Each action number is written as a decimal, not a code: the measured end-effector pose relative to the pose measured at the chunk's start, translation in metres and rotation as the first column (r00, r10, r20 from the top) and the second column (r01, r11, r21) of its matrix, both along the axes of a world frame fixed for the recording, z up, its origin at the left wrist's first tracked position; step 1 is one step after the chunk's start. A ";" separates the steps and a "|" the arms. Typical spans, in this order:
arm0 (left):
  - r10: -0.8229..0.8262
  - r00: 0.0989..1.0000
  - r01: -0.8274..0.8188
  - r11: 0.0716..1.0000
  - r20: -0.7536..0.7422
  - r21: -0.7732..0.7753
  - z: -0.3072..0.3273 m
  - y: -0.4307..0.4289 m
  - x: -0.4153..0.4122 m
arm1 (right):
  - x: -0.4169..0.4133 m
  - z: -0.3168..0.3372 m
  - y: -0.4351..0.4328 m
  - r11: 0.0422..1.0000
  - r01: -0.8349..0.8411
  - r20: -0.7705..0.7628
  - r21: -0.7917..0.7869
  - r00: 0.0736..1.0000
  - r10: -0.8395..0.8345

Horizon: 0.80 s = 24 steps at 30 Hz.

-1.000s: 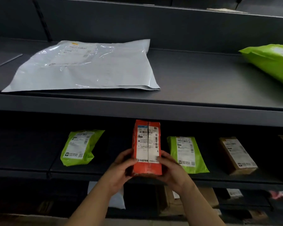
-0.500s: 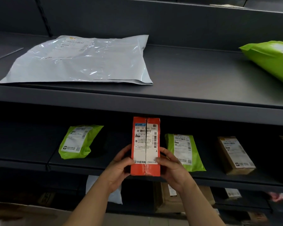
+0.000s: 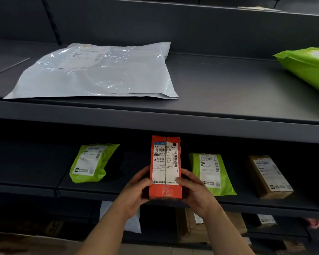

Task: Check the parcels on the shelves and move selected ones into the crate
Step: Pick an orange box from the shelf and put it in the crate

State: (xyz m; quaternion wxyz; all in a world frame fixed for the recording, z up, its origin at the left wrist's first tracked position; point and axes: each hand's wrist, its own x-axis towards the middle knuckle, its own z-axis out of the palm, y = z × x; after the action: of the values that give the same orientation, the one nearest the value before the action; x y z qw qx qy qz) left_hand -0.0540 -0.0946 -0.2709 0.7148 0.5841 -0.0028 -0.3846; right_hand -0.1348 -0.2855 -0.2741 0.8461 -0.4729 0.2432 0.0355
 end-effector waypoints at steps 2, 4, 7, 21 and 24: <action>-0.023 1.000 0.023 1.000 -0.010 0.009 0.000 0.002 0.005 | 0.003 0.000 0.004 1.000 0.013 -0.014 0.000 1.000 -0.013; -0.056 0.998 0.057 0.998 -0.016 0.022 0.000 0.005 0.012 | 0.006 -0.001 0.009 1.000 0.024 -0.033 -0.002 0.999 -0.024; -0.111 0.993 0.113 0.993 -0.027 0.043 0.000 0.008 0.023 | 0.010 0.000 0.018 0.998 0.054 -0.072 -0.012 0.996 -0.055; -0.395 0.918 0.397 0.908 -0.040 0.132 0.008 0.025 0.079 | 0.013 0.009 0.077 0.953 0.296 -0.123 -0.060 0.946 -0.301; -0.457 0.889 0.456 0.880 -0.027 0.131 0.009 0.025 0.079 | 0.005 0.019 0.089 0.907 0.413 -0.144 -0.081 0.896 -0.420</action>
State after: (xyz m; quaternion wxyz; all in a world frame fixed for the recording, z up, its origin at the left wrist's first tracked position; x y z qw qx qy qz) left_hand 0.0251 -0.0701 -0.2614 0.5632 0.6145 -0.1163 -0.5401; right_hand -0.1297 -0.1964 -0.2556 0.8006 -0.4258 0.4057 -0.1149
